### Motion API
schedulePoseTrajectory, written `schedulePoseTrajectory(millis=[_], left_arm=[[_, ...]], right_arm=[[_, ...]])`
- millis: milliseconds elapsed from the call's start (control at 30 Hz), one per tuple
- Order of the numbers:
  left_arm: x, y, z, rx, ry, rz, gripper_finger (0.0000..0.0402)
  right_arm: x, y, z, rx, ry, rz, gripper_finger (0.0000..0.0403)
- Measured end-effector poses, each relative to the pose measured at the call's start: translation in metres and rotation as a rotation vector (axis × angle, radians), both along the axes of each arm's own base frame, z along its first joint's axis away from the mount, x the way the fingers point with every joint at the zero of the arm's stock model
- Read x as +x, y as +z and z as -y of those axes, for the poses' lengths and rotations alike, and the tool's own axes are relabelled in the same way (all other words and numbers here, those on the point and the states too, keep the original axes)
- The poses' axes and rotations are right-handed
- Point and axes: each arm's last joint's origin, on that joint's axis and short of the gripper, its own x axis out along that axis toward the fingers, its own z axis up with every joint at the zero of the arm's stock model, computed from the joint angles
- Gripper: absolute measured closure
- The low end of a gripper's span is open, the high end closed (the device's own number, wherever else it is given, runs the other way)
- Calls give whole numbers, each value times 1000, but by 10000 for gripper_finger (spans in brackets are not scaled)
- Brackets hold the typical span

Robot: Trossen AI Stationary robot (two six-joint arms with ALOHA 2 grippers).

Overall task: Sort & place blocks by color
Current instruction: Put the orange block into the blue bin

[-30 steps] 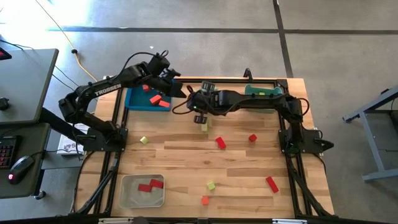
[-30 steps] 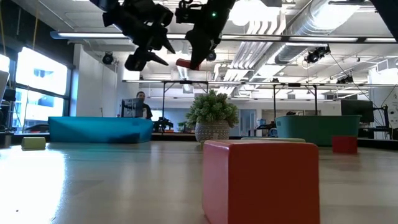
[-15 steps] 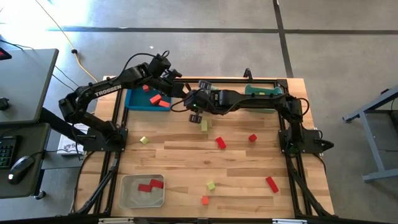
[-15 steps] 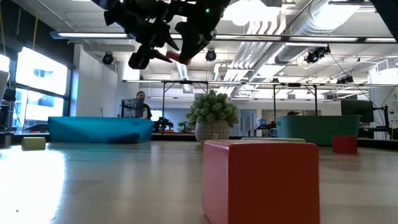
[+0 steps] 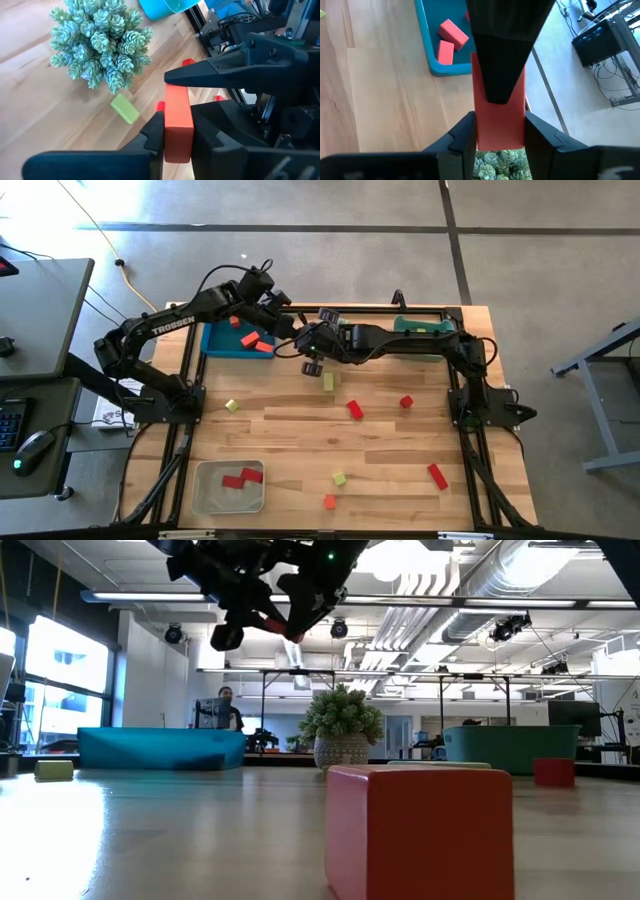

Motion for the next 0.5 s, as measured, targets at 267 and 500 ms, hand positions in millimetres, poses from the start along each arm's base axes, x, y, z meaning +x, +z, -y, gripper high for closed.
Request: schedulePoseTrajectory(millis=[267,500], left_arm=[[-1,-2,1,57,-42,-22,369],[-8,-10,4,101,-56,-161,368]], right_arm=[[1,1,-1,38,-26,44,245],[0,-1,-7,113,-81,80,200]])
